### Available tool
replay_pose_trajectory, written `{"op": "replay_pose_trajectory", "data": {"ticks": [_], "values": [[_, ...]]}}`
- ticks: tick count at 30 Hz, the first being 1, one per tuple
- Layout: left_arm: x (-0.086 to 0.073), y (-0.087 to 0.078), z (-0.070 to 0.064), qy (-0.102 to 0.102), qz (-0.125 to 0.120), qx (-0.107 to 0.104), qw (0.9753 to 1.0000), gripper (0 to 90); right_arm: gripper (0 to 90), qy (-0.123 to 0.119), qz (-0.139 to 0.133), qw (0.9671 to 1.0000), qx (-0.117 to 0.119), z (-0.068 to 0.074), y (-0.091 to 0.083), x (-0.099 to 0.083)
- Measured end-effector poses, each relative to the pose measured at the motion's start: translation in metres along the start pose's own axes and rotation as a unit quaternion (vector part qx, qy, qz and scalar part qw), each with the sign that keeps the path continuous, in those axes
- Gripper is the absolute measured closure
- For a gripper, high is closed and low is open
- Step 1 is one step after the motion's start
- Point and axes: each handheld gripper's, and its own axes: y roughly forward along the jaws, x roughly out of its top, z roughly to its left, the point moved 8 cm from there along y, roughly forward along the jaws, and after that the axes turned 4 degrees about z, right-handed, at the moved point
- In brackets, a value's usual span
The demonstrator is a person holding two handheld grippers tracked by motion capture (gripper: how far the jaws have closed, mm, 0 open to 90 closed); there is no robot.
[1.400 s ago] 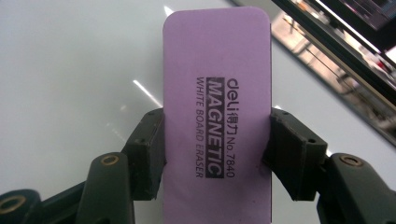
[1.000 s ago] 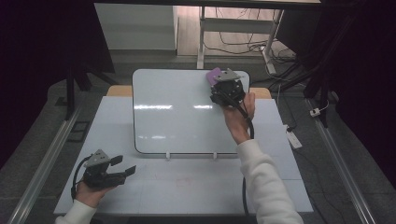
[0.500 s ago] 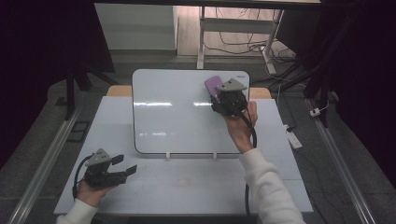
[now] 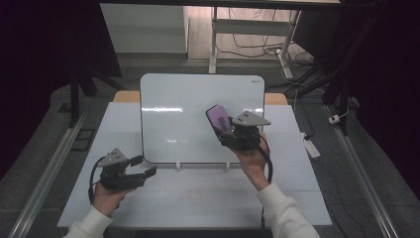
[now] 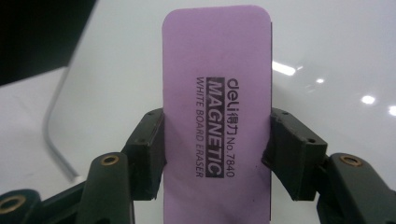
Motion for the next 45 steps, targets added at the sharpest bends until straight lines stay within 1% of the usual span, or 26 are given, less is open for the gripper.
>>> {"op": "replay_pose_trajectory", "data": {"ticks": [3,6,9,12,14,17,20,26,31,35,36,38,39,40,42,45], "values": [[0.016,0.004,-0.007,0.001,-0.015,-0.008,0.9999,28.5,41.2,0.001,-0.012,0.9998,0.013,0.009,-0.001,-0.004],[0.033,0.01,-0.013,0.007,-0.027,-0.011,0.9995,28.6,41.2,-0.005,-0.021,0.9996,0.019,0.017,-0.001,-0.008],[0.047,0.016,-0.019,0.007,-0.036,-0.02,0.9991,28.6,41.2,-0.006,-0.026,0.9993,0.025,0.024,0.001,-0.011],[0.06,0.024,-0.026,0.004,-0.045,-0.037,0.9983,28.6,41.2,-0.005,-0.028,0.9989,0.037,0.033,0.003,-0.016],[0.069,0.028,-0.03,0.004,-0.05,-0.045,0.9977,28.6,41.2,-0.011,-0.029,0.9987,0.039,0.04,0.005,-0.019],[0.081,0.035,-0.036,-0.006,-0.059,-0.066,0.9961,28.9,41.2,-0.017,-0.029,0.9984,0.046,0.048,0.008,-0.022],[0.091,0.044,-0.041,-0.011,-0.063,-0.077,0.995,29.4,41.2,-0.018,-0.032,0.998,0.051,0.053,0.009,-0.022],[0.1,0.06,-0.049,-0.009,-0.058,-0.091,0.9941,31.1,41.2,-0.023,-0.037,0.9975,0.056,0.059,0.01,-0.023],[0.102,0.067,-0.053,-0.01,-0.056,-0.101,0.9933,33.3,41.2,-0.03,-0.04,0.9972,0.056,0.063,0.01,-0.023],[0.101,0.071,-0.054,-0.013,-0.049,-0.109,0.9927,39.2,41.1,-0.033,-0.049,0.9968,0.054,0.067,0.011,-0.024],[0.101,0.072,-0.055,-0.013,-0.049,-0.109,0.9927,42.7,41.2,-0.033,-0.052,0.9966,0.055,0.068,0.011,-0.023],[0.101,0.071,-0.054,-0.012,-0.051,-0.106,0.993,53.0,41.1,-0.038,-0.057,0.9964,0.051,0.07,0.01,-0.022],[0.102,0.07,-0.054,-0.015,-0.054,-0.111,0.9922,57.1,41.1,-0.039,-0.061,0.9962,0.049,0.071,0.009,-0.021],[0.102,0.069,-0.055,-0.019,-0.055,-0.117,0.9914,58.7,41.1,-0.037,-0.065,0.996,0.047,0.071,0.008,-0.02],[0.102,0.068,-0.054,-0.02,-0.056,-0.12,0.991,61.1,41.0,-0.035,-0.069,0.9957,0.05,0.071,0.008,-0.02],[0.103,0.066,-0.054,-0.016,-0.053,-0.113,0.992,62.8,40.6,-0.029,-0.069,0.9956,0.057,0.073,0.011,-0.02]]}}
